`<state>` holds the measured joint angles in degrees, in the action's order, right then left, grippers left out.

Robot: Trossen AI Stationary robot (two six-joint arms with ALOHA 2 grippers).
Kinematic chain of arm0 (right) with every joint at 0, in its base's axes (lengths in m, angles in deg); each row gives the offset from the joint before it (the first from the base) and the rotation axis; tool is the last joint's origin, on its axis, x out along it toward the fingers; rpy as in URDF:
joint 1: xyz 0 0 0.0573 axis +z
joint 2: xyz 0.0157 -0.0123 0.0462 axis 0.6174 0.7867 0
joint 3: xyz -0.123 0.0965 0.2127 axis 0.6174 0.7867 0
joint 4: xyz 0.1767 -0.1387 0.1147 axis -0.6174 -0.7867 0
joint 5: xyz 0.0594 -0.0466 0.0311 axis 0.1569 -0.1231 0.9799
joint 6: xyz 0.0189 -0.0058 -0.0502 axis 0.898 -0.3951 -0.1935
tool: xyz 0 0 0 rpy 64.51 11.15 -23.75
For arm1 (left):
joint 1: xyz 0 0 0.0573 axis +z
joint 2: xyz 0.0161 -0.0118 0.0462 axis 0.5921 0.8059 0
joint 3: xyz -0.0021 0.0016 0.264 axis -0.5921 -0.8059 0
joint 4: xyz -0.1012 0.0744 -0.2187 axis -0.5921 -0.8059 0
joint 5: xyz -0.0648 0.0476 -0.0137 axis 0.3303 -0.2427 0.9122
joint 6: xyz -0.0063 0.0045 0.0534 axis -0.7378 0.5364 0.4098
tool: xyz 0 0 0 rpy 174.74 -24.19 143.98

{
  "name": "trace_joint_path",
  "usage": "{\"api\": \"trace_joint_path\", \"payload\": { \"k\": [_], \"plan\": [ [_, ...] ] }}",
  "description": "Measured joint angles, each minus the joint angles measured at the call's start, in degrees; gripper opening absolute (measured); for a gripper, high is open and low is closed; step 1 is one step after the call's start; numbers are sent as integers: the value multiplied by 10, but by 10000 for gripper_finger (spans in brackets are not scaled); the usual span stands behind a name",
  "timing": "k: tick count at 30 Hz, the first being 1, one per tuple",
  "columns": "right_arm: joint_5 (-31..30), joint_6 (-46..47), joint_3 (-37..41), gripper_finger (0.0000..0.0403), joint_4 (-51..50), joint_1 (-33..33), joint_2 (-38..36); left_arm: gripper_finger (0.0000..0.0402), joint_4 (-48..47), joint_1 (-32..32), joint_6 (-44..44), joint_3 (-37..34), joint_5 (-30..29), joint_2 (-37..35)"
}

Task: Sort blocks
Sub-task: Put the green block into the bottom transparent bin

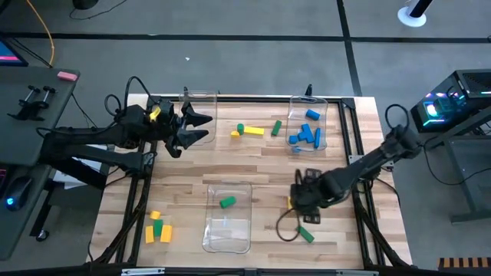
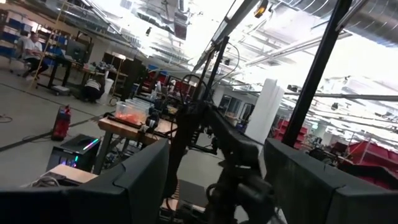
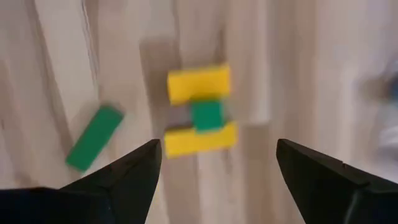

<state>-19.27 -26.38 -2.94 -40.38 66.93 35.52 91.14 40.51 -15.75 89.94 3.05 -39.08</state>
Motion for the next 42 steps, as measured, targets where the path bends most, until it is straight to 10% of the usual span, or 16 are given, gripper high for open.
{"api": "trace_joint_path", "payload": {
  "k": [9,25,35,42],
  "plan": [
    [14,-34,116,313,186,-2,8,248,-3,-1,-1,0,0,0],
    [19,-69,139,308,222,-8,93,248,-19,-1,0,0,-13,0],
    [17,-58,128,125,199,-23,107,248,-24,-1,0,0,-13,0],
    [0,-120,37,129,47,-36,105,248,-26,-1,16,0,-17,0]
  ]
}}
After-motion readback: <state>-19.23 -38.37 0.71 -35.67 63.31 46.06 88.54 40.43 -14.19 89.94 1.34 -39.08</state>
